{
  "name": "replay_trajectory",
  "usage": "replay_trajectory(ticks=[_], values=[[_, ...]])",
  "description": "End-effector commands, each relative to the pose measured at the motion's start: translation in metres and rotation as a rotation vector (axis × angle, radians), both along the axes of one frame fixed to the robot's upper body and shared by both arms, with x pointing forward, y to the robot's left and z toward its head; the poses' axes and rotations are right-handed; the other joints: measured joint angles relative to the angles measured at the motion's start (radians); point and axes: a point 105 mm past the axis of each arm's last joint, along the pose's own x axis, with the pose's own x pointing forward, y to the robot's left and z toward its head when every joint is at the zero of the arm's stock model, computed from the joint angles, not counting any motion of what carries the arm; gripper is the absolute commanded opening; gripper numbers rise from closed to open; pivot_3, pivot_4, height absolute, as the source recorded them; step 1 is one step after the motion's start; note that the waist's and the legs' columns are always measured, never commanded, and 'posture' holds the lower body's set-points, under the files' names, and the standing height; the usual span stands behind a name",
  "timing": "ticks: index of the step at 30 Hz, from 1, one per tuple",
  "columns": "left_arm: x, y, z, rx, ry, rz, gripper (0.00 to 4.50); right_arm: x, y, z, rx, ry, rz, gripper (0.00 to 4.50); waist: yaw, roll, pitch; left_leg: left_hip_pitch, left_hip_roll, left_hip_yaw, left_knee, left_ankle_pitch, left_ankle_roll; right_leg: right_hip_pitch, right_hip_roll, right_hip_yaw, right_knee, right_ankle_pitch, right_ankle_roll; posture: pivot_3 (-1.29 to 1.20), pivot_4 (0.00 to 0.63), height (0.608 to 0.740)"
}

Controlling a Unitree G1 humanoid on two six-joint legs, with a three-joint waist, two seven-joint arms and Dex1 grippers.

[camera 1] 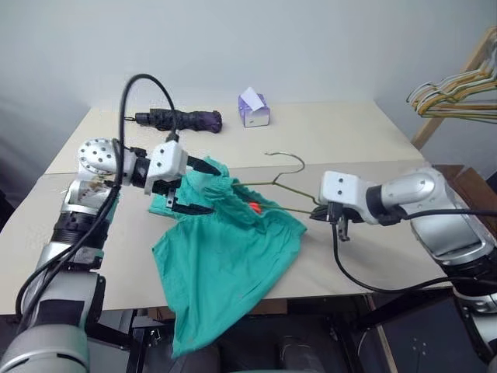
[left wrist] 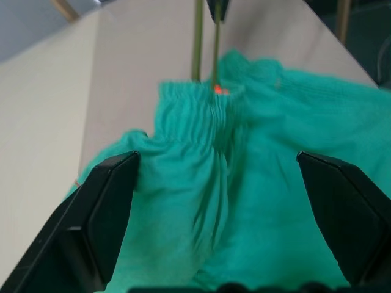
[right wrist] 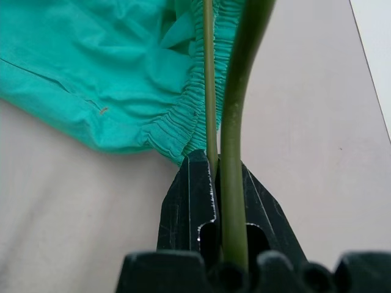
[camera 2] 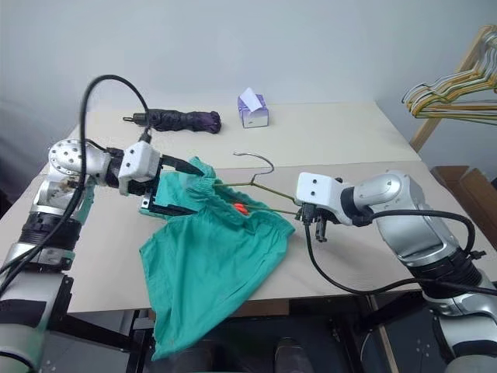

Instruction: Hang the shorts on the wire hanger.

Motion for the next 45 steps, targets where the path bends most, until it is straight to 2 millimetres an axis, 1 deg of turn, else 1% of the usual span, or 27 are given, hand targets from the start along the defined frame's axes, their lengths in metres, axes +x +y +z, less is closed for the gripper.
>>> replay_trajectory(ticks=[1, 2, 5, 8, 17, 18, 25, 26, 27, 28, 32, 36, 37, 38, 42, 43, 45], values=[[0.009, -0.003, -0.004, 0.058, -0.064, -0.007, 4.48, -0.001, 0.005, 0.018, 0.018, -0.039, 0.033, 0.00, 0.001, 0.000, 0.000, 0.000, 0.000, 0.000, 0.000, 0.000, 0.000, 0.000, 0.000, 0.000, 0.000, 0.000, 0.000, 0.02, 0.005, 0.740], [0.012, -0.006, -0.004, 0.046, -0.059, -0.004, 4.48, -0.002, 0.006, 0.019, 0.022, -0.037, 0.037, 0.00, 0.002, 0.000, 0.000, 0.000, 0.000, 0.000, 0.000, 0.000, 0.000, 0.000, 0.000, 0.000, 0.000, 0.000, 0.000, 0.02, 0.004, 0.740], [0.015, -0.013, -0.005, 0.034, -0.065, -0.021, 3.90, -0.004, 0.008, 0.022, 0.034, -0.026, 0.048, 0.00, 0.003, 0.000, 0.000, -0.001, 0.000, 0.000, 0.001, 0.000, 0.000, 0.000, 0.000, 0.000, 0.000, 0.000, 0.000, 0.01, 0.003, 0.740], [0.015, -0.016, -0.004, 0.022, -0.065, -0.033, 3.07, -0.004, 0.008, 0.023, 0.034, -0.025, 0.049, 0.00, 0.003, 0.000, 0.000, -0.003, 0.000, -0.001, 0.001, 0.000, 0.000, -0.002, 0.000, -0.001, 0.000, 0.000, 0.000, 0.01, 0.002, 0.740], [0.017, -0.015, 0.000, 0.007, -0.074, -0.030, 0.25, -0.009, 0.010, 0.027, 0.066, -0.005, 0.063, 0.00, 0.000, 0.000, 0.000, -0.002, 0.000, -0.001, 0.002, 0.000, 0.000, -0.002, 0.000, -0.001, 0.002, 0.000, 0.000, 0.01, 0.000, 0.740], [0.017, -0.015, 0.001, 0.005, -0.074, -0.031, 0.02, -0.009, 0.010, 0.027, 0.063, -0.014, 0.077, 0.00, 0.000, 0.000, 0.000, -0.002, 0.000, -0.001, 0.002, 0.000, 0.000, -0.002, 0.000, 0.000, 0.002, 0.000, 0.000, 0.01, 0.000, 0.740], [0.015, -0.015, 0.005, -0.035, -0.047, -0.026, 0.02, -0.013, 0.009, 0.027, 0.068, -0.034, 0.140, 0.00, 0.000, 0.000, 0.000, -0.002, 0.000, -0.001, 0.002, 0.000, 0.000, -0.002, 0.000, -0.001, 0.002, 0.000, 0.000, 0.01, 0.006, 0.740], [0.014, -0.014, 0.005, -0.037, -0.042, -0.025, 0.00, -0.012, 0.007, 0.027, 0.071, -0.036, 0.136, 0.61, 0.000, 0.000, 0.000, -0.002, 0.000, -0.001, 0.002, 0.000, 0.000, -0.002, 0.000, -0.001, 0.002, 0.000, 0.000, 0.01, 0.007, 0.740], [0.013, -0.013, 0.005, -0.041, -0.032, -0.024, 0.00, -0.010, 0.004, 0.027, 0.074, -0.039, 0.119, 0.80, -0.001, 0.000, 0.000, -0.002, 0.000, -0.001, 0.002, 0.000, 0.000, -0.002, 0.000, 0.000, 0.002, 0.000, 0.000, 0.01, 0.007, 0.740], [0.011, -0.012, 0.004, -0.045, -0.023, -0.024, 0.00, -0.008, 0.001, 0.027, 0.076, -0.043, 0.101, 1.13, -0.001, 0.000, 0.000, -0.002, 0.000, -0.001, 0.002, 0.000, 0.000, -0.002, 0.000, 0.000, 0.002, 0.000, 0.000, 0.01, 0.008, 0.740], [0.008, -0.006, 0.005, -0.072, -0.002, 0.001, 0.00, 0.003, -0.024, 0.030, 0.103, -0.057, -0.035, 2.53, 0.000, 0.000, 0.000, -0.002, 0.000, -0.001, 0.002, 0.000, 0.000, -0.002, 0.000, 0.000, 0.002, 0.000, 0.000, 0.02, 0.010, 0.740], [0.005, -0.001, 0.006, -0.090, 0.007, 0.028, 0.00, 0.005, -0.046, 0.028, 0.126, -0.060, -0.138, 3.86, 0.004, 0.000, 0.000, -0.002, 0.000, -0.001, 0.002, 0.000, 0.000, -0.002, 0.000, 0.000, 0.003, 0.000, 0.000, 0.03, 0.008, 0.740], [0.005, 0.001, 0.006, -0.092, 0.007, 0.036, 0.00, 0.006, -0.054, 0.030, 0.148, -0.076, -0.183, 4.27, 0.004, 0.000, 0.000, -0.002, 0.000, -0.001, 0.002, 0.000, 0.000, -0.002, 0.000, 0.000, 0.003, 0.000, 0.000, 0.03, 0.008, 0.740], [0.004, 0.002, 0.006, -0.094, 0.007, 0.044, 0.00, 0.008, -0.062, 0.035, 0.176, -0.094, -0.230, 4.47, 0.005, 0.000, 0.000, -0.002, 0.000, -0.001, 0.002, 0.000, 0.000, -0.002, 0.000, 0.000, 0.003, 0.000, 0.000, 0.03, 0.008, 0.740], [0.003, 0.004, 0.006, -0.106, 0.006, 0.061, 0.00, 0.009, -0.080, 0.042, 0.241, -0.125, -0.338, 4.47, 0.004, 0.000, 0.000, -0.002, 0.000, -0.001, 0.002, 0.000, 0.000, -0.002, 0.000, 0.000, 0.003, 0.000, 0.000, 0.03, 0.004, 0.740], [0.004, 0.004, 0.006, -0.110, 0.005, 0.065, 0.00, 0.009, -0.083, 0.041, 0.248, -0.124, -0.360, 4.47, 0.003, 0.000, 0.000, -0.002, 0.000, -0.001, 0.002, 0.000, 0.000, -0.002, 0.000, 0.000, 0.003, 0.000, 0.000, 0.03, 0.004, 0.740], [0.005, 0.003, 0.008, -0.129, 0.002, 0.076, 0.00, 0.000, -0.087, 0.027, 0.280, -0.050, -0.363, 4.47, 0.005, 0.000, 0.000, -0.001, 0.000, -0.001, 0.002, 0.000, 0.000, -0.002, 0.000, 0.000, 0.003, 0.000, 0.000, 0.02, 0.005, 0.740]])
